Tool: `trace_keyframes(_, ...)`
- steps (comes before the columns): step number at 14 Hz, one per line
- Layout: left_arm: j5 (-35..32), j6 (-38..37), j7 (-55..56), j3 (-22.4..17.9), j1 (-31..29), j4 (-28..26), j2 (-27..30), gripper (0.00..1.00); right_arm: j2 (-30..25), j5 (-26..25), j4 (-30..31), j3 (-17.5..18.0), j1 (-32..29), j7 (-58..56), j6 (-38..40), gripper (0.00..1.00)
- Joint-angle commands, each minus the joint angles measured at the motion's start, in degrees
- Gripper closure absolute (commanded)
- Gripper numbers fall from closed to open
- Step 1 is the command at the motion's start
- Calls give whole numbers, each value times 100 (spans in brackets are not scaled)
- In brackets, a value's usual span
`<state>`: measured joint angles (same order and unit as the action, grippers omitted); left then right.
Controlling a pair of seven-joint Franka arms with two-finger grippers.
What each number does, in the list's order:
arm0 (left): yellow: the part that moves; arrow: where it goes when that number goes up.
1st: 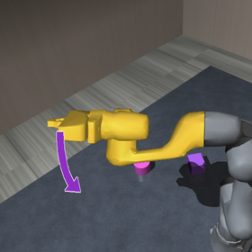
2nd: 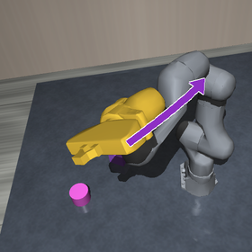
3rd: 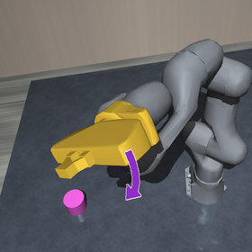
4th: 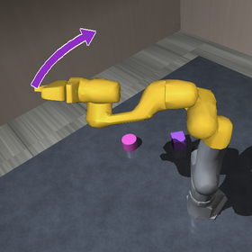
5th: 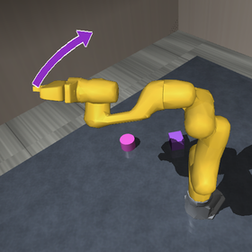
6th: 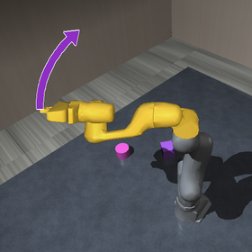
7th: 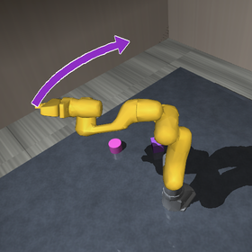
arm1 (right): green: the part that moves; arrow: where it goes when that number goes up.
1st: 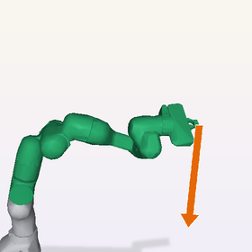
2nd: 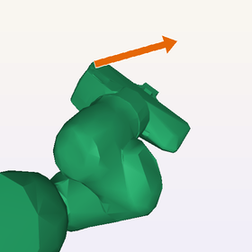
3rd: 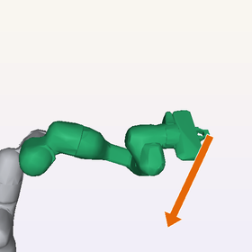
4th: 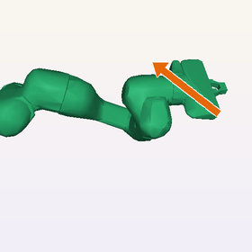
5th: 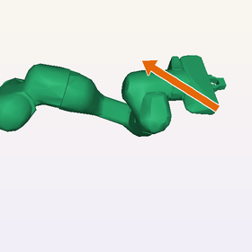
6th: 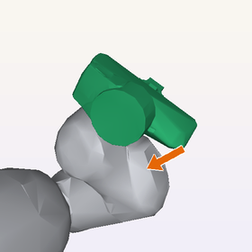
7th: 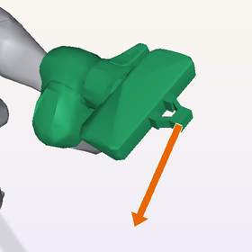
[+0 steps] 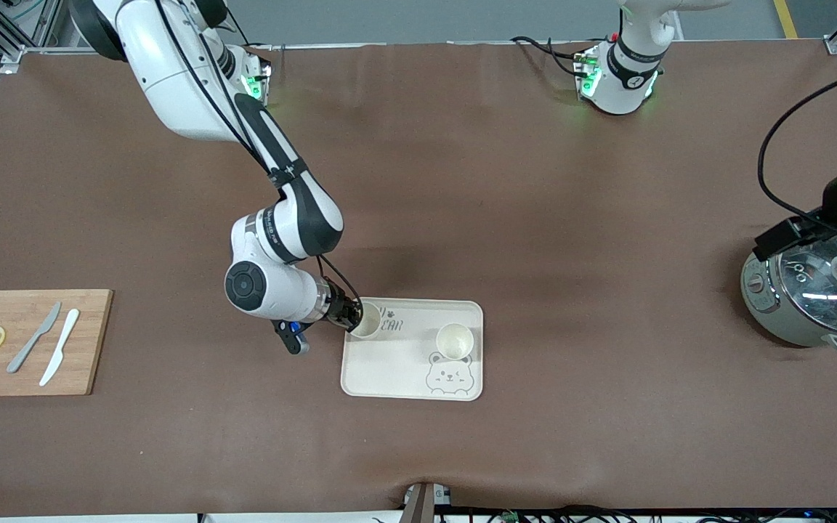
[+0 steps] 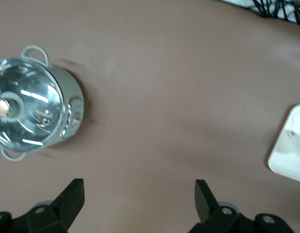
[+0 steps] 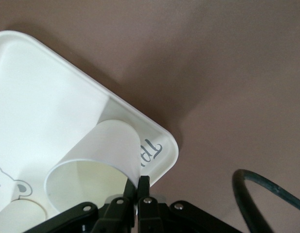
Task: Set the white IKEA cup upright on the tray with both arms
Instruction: 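Open the right gripper to release the cup and draw back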
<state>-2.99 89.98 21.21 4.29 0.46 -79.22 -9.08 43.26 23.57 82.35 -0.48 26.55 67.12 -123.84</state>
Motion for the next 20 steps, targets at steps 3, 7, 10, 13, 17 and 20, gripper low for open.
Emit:
trace_keyframes(3, 132, 143, -521, -507, 384, -1261, 1109, 0, -53, -123, -262, -49, 131, 29, 123, 0)
trace_keyframes(7, 141, 99, -987, -509, 253, -1298, 1207, 0, -107, -169, -955, -215, -158, 20, 1674, 0)
trace_keyframes(10, 123, 151, -1137, -482, 279, -1245, 1154, 0, -98, -212, -1747, -260, -623, -15, 3214, 0)
trace_keyframes(13, 132, 213, -1119, -369, 306, -1192, 1163, 0, -203, -798, -1784, -295, -835, -837, 3935, 0)
trace_keyframes(17, 123, 56, -1137, -324, 271, -1201, 1233, 0, -529, -871, -1784, -312, -1643, -2395, 4262, 0)
trace_keyframes(20, 80, 29, -1128, -324, 288, -1210, 1198, 0, -1116, -1459, -1775, -277, -1794, -3255, 4254, 0)
